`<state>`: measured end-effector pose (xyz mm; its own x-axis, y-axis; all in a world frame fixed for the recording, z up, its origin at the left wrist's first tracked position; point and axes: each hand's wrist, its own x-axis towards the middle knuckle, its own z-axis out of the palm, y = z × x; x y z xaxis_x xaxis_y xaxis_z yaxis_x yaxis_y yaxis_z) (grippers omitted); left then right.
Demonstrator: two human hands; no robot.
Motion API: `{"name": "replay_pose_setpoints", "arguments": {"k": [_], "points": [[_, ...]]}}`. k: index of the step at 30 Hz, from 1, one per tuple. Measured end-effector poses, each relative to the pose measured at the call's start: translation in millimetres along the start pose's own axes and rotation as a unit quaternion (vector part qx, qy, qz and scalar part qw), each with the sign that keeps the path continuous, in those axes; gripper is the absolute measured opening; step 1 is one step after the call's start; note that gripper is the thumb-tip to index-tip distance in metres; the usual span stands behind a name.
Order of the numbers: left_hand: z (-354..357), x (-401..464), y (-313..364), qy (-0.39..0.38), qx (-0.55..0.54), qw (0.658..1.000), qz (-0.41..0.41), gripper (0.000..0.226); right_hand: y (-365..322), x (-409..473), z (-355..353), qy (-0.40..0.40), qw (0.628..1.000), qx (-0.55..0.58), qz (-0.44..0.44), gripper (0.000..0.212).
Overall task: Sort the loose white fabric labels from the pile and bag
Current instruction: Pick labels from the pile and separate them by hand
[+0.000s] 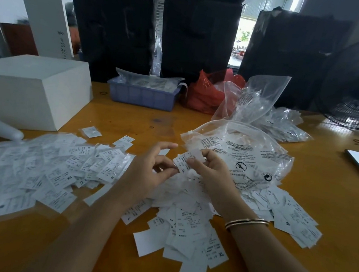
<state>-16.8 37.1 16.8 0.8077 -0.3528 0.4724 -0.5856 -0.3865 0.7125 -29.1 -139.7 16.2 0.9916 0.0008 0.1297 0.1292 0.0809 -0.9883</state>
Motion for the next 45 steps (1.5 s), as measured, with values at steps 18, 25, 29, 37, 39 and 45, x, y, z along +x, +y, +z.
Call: {"name": "replay_pose_setpoints", "arguments": {"k": [18,25,29,37,39,45], "points": [[-1,5,-10,-0.027,-0.063,0.993,-0.101,0.036,1,0,-1,-0.012,0.98,-0.187,-0.064,0.026],[-2,6,-14,0.01,-0.125,0.985,-0.117,0.035,0,-1,-1,-0.036,0.981,-0.183,-0.058,0.026],[-2,6,-14,-0.004,-0.124,0.984,-0.126,0.034,3,0,-2,-0.053,0.983,-0.168,-0.045,0.023],[-3,6,-13,-0.005,-0.132,0.981,-0.139,0.022,1,-1,-2,-0.056,0.991,-0.1,-0.063,0.031],[-3,6,-13,0.005,-0.151,0.979,-0.136,0.021,2,-2,-3,-0.061,0.991,-0.111,-0.052,0.03],[1,5,-14,-0.019,-0.165,0.978,-0.125,0.034,7,-2,5,-0.093,0.976,-0.19,-0.054,0.022]]}}
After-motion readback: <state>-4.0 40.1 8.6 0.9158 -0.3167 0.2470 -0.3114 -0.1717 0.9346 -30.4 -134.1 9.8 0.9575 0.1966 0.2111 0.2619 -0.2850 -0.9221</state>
